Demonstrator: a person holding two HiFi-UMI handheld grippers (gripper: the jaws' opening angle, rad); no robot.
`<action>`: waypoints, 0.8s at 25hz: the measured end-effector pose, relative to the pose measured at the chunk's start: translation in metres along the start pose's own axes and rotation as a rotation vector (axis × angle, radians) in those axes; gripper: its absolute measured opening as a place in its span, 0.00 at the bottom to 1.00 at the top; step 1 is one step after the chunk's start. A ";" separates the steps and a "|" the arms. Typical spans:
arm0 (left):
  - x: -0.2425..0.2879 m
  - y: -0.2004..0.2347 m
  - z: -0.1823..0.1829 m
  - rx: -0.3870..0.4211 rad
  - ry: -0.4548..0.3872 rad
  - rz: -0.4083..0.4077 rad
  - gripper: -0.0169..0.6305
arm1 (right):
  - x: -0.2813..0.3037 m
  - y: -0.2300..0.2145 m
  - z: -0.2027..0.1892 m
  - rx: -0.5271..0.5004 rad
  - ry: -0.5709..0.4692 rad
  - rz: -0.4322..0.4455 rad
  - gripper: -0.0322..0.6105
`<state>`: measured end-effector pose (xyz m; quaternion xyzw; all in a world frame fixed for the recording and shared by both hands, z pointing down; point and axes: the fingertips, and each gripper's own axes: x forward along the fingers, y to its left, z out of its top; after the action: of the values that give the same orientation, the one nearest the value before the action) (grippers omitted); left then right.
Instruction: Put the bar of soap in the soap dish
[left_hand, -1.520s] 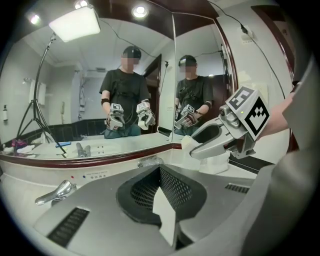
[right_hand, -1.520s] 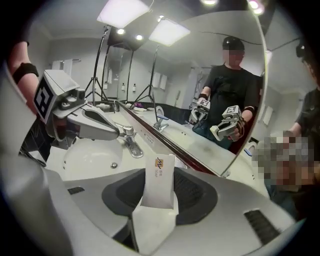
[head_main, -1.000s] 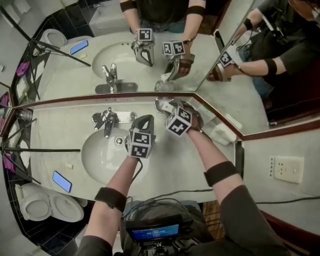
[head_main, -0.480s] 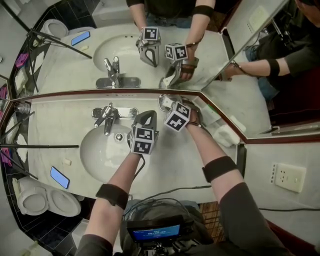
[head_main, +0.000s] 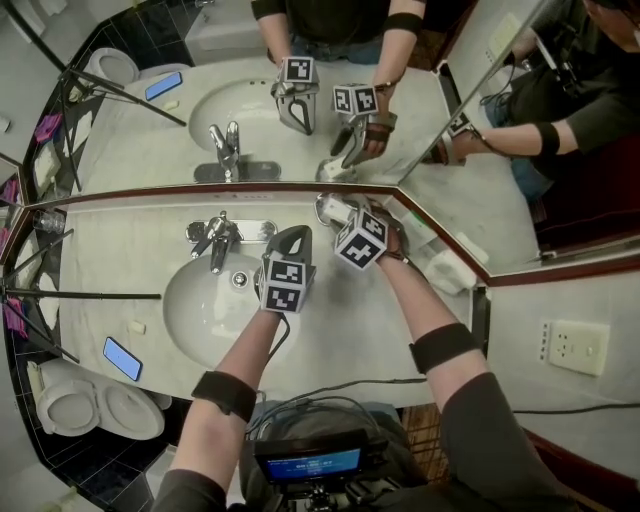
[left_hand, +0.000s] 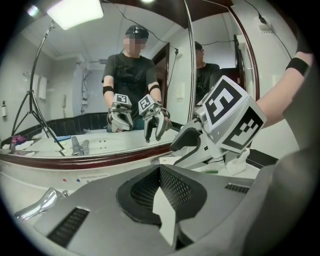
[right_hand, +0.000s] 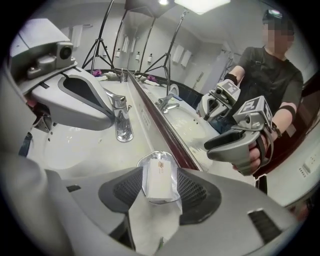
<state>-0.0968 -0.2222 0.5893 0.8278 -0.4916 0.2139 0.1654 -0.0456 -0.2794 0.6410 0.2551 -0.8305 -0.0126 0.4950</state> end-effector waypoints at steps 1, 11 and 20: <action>-0.004 -0.001 0.002 0.000 -0.005 0.001 0.03 | -0.007 0.002 0.000 0.017 -0.015 0.004 0.43; -0.052 -0.026 0.020 0.043 -0.063 -0.016 0.03 | -0.110 0.010 -0.003 0.225 -0.216 -0.082 0.08; -0.106 -0.046 0.020 0.004 -0.121 -0.017 0.03 | -0.196 0.036 -0.059 0.654 -0.457 -0.163 0.08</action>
<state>-0.0978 -0.1316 0.5148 0.8437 -0.4931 0.1632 0.1355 0.0629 -0.1485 0.5215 0.4547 -0.8564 0.1567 0.1878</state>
